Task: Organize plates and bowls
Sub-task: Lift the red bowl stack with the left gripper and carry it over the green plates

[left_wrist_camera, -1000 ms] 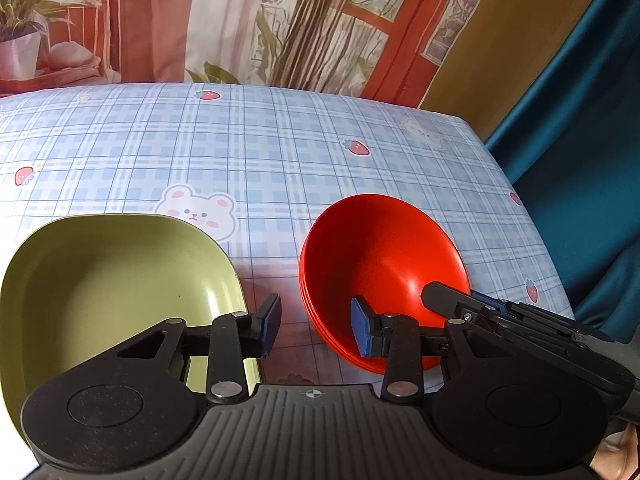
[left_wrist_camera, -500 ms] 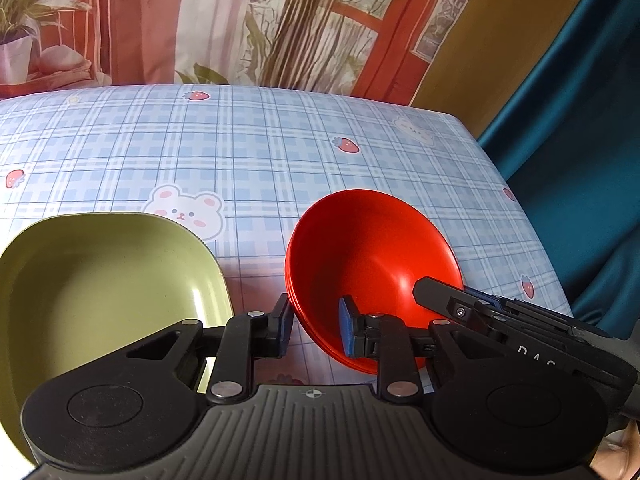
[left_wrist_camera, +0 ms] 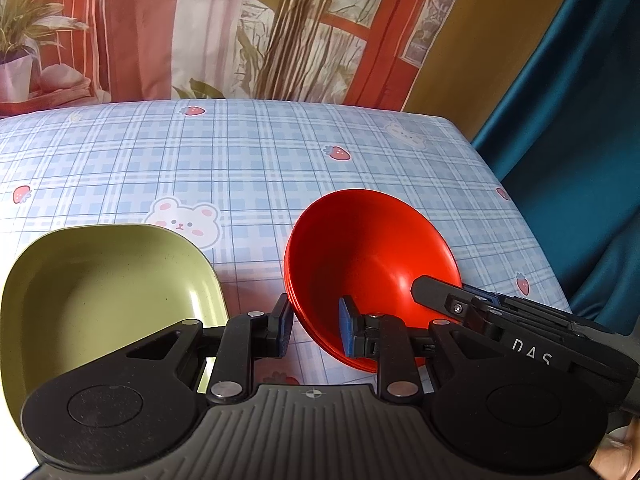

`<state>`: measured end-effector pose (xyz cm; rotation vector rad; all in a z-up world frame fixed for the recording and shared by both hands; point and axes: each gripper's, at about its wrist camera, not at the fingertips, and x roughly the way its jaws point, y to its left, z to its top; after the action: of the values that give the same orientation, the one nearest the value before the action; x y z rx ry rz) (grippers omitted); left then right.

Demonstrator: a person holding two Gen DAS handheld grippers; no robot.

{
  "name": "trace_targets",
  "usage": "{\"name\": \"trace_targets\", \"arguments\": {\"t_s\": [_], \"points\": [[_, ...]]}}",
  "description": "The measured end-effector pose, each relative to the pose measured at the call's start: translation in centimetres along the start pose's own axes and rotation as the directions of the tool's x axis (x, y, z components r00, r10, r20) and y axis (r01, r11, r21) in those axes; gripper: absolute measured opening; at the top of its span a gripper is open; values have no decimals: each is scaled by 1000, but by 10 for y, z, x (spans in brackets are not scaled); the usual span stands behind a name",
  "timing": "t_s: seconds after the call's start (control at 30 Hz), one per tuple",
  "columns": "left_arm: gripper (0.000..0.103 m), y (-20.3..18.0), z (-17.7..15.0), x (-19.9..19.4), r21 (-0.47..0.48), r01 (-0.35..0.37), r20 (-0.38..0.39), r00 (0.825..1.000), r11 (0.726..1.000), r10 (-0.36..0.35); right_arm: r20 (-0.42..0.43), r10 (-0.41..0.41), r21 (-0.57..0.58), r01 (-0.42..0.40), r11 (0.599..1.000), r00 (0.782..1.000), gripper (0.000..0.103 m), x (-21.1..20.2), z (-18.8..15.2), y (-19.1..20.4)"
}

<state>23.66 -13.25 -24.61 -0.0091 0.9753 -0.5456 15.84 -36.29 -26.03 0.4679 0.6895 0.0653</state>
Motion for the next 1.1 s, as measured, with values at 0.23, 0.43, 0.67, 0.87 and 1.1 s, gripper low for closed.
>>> {"name": "trace_targets", "arguments": {"t_s": [0.23, 0.43, 0.67, 0.87, 1.1], "points": [[26, -2, -1, -4, 12, 0, 6, 1000, 1000, 0, 7, -2, -4, 2, 1000, 1000, 17, -5, 1, 2], [26, -3, -1, -12, 21, -1, 19, 1000, 1000, 1, 18, -1, -13, 1, 1000, 1000, 18, -11, 3, 6], [26, 0, -1, -26, 19, 4, 49, 999, 1000, -5, 35, -2, -36, 3, 999, 999, 17, -20, 7, 18], [26, 3, -2, -41, 10, 10, 77, 997, 1000, -10, 45, -1, -60, 3, 998, 999, 17, -28, 11, 32], [26, 10, -9, -59, -6, 6, 103, 995, 1000, -5, 44, 8, -83, -4, 997, 999, 18, -31, 9, 50]]}}
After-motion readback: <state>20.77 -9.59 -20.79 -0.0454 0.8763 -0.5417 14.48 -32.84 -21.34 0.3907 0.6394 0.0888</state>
